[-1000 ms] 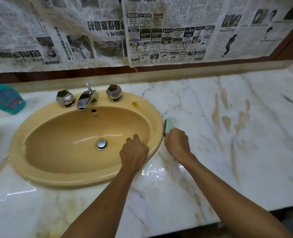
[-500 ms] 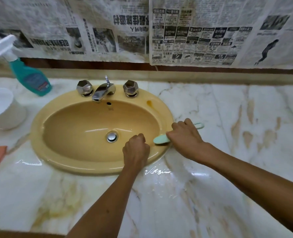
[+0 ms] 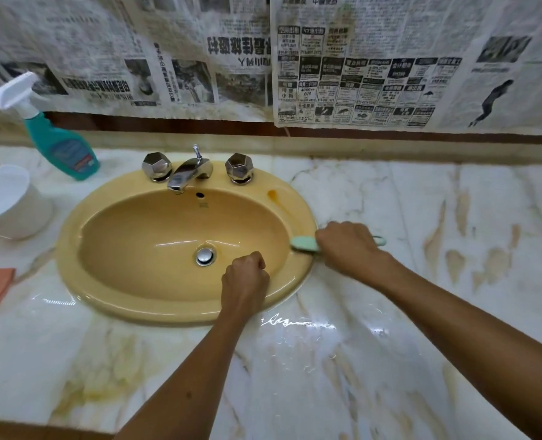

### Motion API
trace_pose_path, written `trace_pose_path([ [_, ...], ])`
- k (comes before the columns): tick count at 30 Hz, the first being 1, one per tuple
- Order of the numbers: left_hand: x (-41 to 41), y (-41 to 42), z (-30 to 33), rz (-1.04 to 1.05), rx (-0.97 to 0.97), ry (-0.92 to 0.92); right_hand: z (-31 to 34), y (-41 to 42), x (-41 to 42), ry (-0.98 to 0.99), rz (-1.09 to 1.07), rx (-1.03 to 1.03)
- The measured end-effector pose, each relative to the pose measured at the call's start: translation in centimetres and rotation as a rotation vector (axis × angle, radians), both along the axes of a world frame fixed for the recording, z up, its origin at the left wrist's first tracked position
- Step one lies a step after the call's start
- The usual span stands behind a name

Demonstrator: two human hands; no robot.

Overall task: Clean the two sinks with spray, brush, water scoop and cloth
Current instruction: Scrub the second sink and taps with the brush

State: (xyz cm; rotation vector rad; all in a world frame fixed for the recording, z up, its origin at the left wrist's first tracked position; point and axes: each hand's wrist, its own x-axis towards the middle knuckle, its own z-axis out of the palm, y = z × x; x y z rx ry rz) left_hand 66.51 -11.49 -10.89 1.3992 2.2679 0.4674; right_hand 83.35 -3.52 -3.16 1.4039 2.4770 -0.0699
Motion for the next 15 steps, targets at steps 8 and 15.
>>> trace_pose_path([
  [8, 0.0, -0.2, -0.7, -0.057, 0.094, -0.085, -7.6, -7.4, 2.8, 0.576, -0.510, -0.198],
  [15, 0.2, -0.2, -0.8, -0.111, 0.046, -0.050, -7.1, 0.6, 2.0, 0.806, -0.691, -0.189],
])
